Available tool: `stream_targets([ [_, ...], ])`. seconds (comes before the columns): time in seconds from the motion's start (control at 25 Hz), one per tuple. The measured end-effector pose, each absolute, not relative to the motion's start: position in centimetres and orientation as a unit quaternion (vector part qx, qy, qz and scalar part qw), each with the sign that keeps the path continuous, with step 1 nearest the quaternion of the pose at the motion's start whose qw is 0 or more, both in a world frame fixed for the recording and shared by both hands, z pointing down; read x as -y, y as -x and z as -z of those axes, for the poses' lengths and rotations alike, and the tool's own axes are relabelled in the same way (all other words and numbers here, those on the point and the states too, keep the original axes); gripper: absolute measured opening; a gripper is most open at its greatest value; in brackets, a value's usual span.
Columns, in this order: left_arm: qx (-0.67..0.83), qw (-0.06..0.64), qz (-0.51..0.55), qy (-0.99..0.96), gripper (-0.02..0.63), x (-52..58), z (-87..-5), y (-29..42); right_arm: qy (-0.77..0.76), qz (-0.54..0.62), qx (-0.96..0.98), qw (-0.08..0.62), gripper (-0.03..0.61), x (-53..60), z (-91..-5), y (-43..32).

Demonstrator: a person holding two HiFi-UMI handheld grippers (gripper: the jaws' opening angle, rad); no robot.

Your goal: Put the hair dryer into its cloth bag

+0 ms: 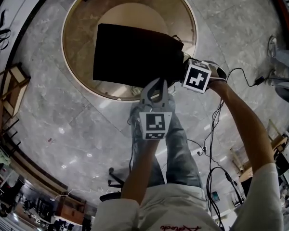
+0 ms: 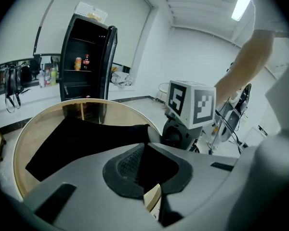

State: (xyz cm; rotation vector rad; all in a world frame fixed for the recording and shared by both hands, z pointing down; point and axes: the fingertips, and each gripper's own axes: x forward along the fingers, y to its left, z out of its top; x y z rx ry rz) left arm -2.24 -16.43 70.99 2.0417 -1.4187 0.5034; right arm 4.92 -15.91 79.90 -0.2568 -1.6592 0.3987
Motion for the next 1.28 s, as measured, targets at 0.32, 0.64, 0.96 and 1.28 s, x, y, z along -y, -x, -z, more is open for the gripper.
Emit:
stream_targets([
  [0.32,0.510,0.293,-0.180,-0.788,0.041,16.6,-70.7,1.3,0.132,-0.148,0.703,0.683,0.199,16.5,-81.4,-3.5],
  [0.64,0.510,0.299,-0.162,-0.791,0.041,16.2,-71.0,1.9,0.150,-0.086,0.697,0.696,0.199,16.4,-82.6,-2.0],
  [0.96,0.494,0.318,-0.166,-0.792,0.041,15.5,-71.8,1.8,0.134,-0.060,0.706,0.693,0.199,16.5,-83.4,-1.8],
  [1.28,0.486,0.324,-0.183,-0.791,0.041,14.7,-72.8,1.2,0.119,-0.031,0.731,0.671,0.215,16.5,-83.3,-1.8],
])
